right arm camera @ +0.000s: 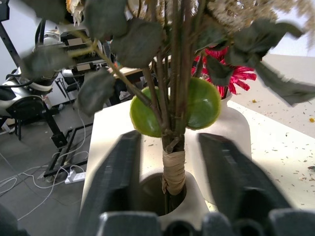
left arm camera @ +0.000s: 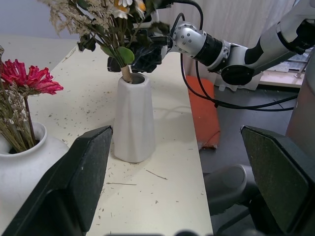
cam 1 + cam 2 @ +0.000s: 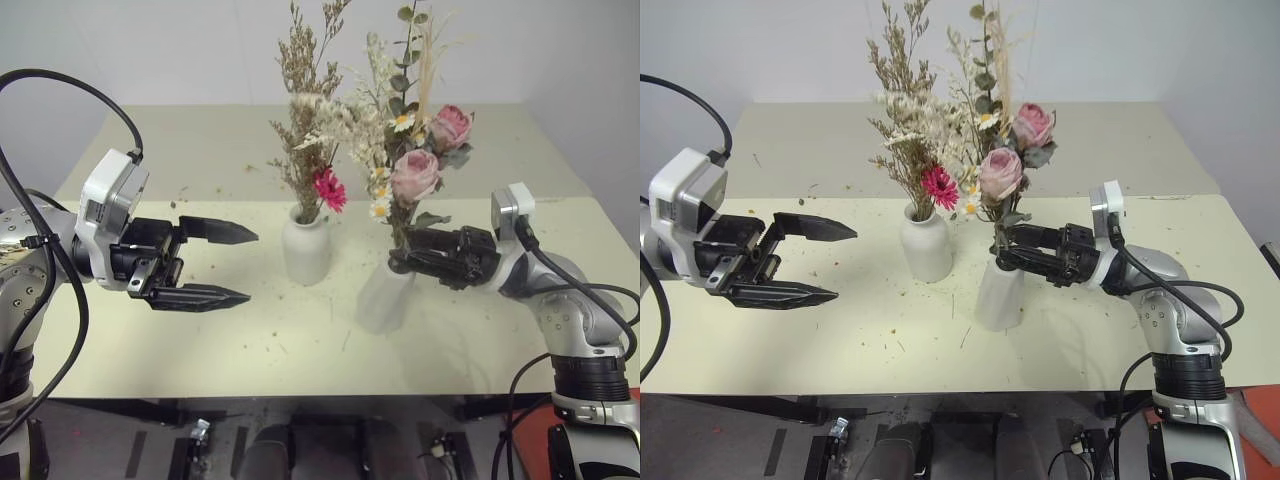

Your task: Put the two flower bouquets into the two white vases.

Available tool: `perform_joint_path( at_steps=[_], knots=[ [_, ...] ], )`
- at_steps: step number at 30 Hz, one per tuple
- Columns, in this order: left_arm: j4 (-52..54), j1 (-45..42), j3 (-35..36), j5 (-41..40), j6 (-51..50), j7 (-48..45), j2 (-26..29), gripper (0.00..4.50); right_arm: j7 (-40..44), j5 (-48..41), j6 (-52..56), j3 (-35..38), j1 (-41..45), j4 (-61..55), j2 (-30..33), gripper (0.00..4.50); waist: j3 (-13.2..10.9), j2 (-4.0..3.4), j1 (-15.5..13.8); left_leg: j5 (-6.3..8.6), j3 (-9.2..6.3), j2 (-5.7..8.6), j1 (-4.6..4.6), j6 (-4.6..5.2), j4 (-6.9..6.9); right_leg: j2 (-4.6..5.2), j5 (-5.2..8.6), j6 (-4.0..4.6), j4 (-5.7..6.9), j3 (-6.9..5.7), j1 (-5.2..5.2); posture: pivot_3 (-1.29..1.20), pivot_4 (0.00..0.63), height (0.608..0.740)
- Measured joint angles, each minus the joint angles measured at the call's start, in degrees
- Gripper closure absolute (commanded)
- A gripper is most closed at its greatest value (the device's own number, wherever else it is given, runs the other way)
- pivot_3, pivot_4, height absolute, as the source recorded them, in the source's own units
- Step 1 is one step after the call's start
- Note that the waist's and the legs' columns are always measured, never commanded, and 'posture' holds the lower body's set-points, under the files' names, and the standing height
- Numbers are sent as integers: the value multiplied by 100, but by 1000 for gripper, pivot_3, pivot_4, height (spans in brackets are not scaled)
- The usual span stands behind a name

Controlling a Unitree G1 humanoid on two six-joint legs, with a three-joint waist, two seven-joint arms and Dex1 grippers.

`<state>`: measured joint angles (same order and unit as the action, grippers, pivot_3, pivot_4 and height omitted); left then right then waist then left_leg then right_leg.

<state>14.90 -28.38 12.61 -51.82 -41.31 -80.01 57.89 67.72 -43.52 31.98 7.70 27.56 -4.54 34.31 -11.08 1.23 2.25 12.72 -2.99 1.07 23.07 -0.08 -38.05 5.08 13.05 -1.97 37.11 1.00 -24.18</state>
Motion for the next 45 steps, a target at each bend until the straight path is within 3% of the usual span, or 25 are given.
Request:
perform_joint_path(
  at_steps=[3,10,18,35,45],
  knots=[
    [0,0,0,0,-1,1,0,0,107,0,-35,18,-89,-45,147,113,0,0,-4,0,0,0,1,0,0,0,0,0,0,0,0,0,150,740],
    [3,10,0,-2,-2,11,0,0,583,15,-200,206,-132,8,751,113,0,0,-6,0,0,0,-1,0,0,0,0,-1,-1,0,2,0,150,740],
    [70,289,145,-27,-18,118,0,0,1095,435,-624,238,88,852,1242,113,0,1,5,0,1,-1,-3,0,0,0,0,0,-1,1,2,0,150,740],
    [334,1934,1185,2,-93,697,14,0,1655,1306,-1428,161,586,2260,1572,113,0,1,0,0,2,-2,-5,0,0,5,1,1,-2,1,3,0,150,740],
    [363,2251,1323,13,-17,930,-84,0,1648,1342,-1452,184,317,2131,1592,113,0,1,-11,0,1,-3,-8,0,0,6,1,1,-1,1,6,0,150,740]
  ],
)
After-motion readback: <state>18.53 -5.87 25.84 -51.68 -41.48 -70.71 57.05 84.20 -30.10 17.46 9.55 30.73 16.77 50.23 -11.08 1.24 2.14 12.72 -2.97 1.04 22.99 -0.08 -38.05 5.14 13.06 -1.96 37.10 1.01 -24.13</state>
